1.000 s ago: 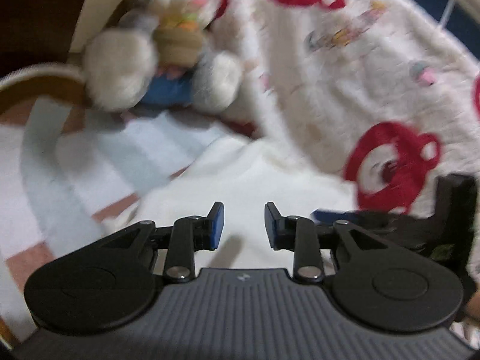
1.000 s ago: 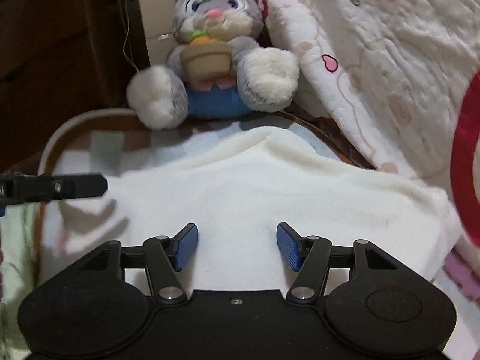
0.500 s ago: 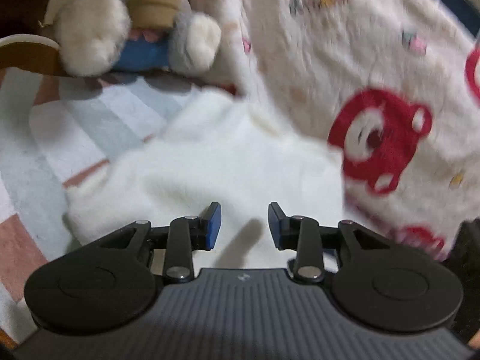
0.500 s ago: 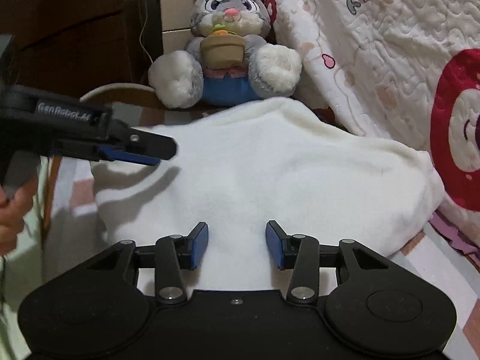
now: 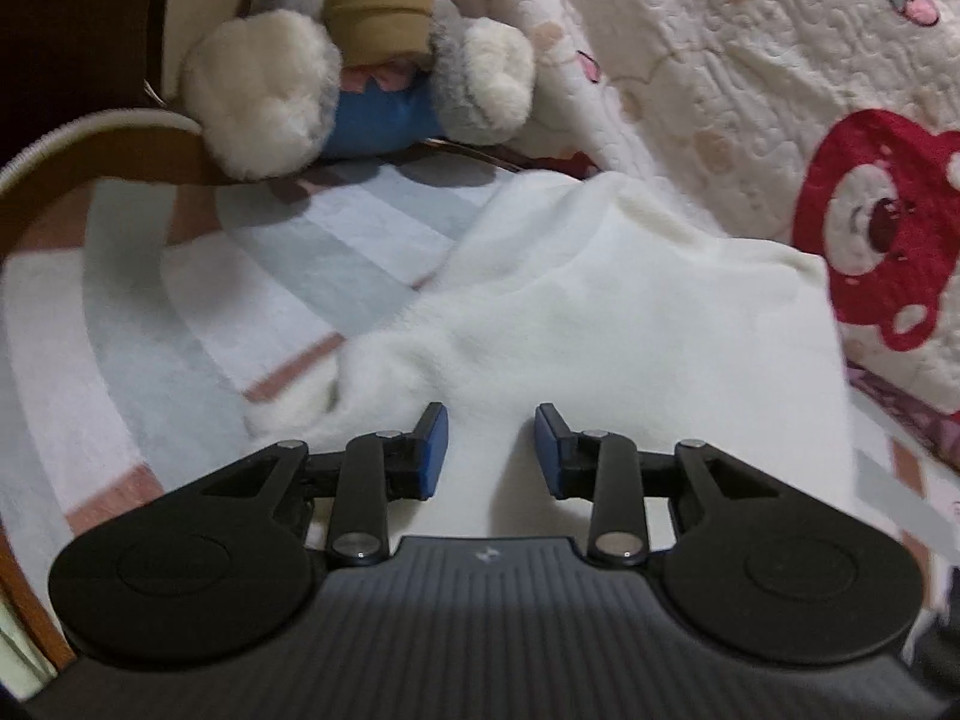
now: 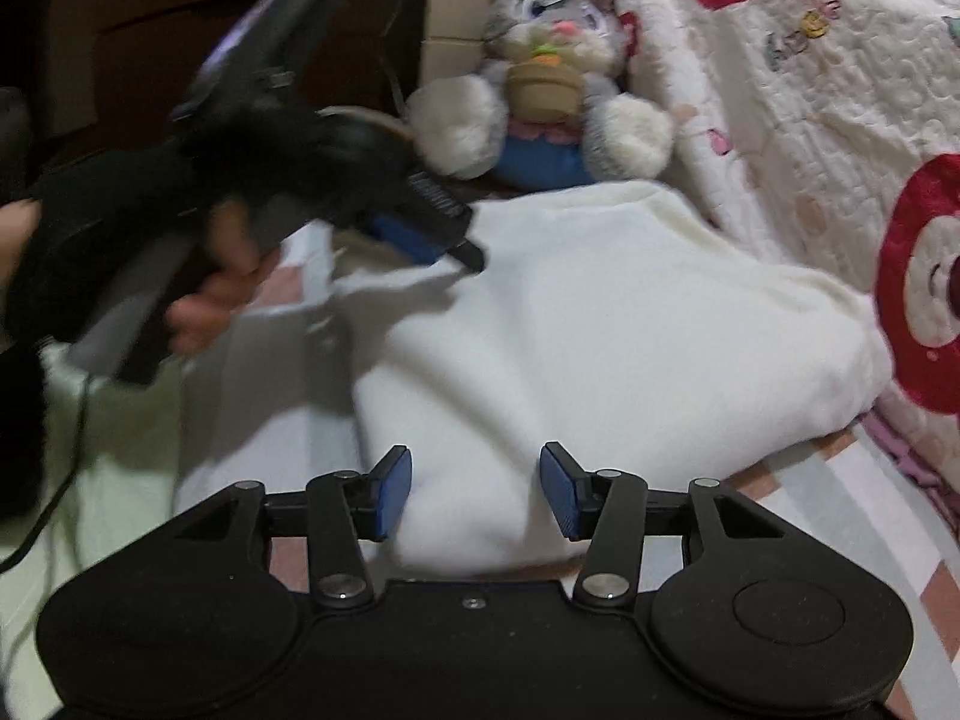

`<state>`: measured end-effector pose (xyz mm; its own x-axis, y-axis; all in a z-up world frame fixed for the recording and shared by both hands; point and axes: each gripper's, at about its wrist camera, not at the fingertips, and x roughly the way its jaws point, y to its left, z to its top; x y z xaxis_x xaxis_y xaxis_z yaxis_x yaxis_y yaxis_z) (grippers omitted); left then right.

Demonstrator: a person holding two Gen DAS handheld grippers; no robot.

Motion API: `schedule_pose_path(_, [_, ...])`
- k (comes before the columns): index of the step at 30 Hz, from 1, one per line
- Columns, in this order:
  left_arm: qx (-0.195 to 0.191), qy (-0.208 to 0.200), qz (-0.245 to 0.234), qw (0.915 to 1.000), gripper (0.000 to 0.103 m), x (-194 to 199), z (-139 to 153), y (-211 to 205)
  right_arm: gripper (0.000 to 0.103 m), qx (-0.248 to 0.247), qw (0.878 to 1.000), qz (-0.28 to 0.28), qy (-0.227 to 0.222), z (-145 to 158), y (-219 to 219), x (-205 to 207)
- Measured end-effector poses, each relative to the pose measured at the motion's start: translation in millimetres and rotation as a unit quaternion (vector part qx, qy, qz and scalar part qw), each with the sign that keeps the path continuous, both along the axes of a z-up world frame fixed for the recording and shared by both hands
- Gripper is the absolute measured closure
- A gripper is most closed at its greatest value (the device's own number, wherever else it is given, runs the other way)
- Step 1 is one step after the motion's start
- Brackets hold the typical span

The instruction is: Fold clothes

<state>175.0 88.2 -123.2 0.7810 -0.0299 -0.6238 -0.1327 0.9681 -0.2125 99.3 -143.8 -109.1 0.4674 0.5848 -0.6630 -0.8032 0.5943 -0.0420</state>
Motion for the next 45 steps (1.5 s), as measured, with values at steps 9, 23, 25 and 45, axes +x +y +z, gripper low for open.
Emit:
schedule_pose_path(9, [0.008, 0.028, -0.012, 0.9995, 0.056, -15, 18, -14, 0.05, 0.061, 0.996, -0.054, 0.033, 22, -60, -15])
schedule_pose_path(23, [0.043, 0.055, -0.022, 0.9974, 0.02, -90, 47, -63, 0.043, 0.086, 0.99, -0.108, 0.004, 59, -91, -17])
schedule_pose_path(25, [0.032, 0.058, -0.026, 0.9975, 0.015, -105, 55, -73, 0.041, 0.09, 0.989, -0.121, 0.005, 63, -96, -21])
schedule_pose_path(45, [0.092, 0.049, 0.014, 0.9945, 0.004, -215, 127, -142, 0.02, 0.163, 0.979, -0.121, 0.016, 116, -142, -109])
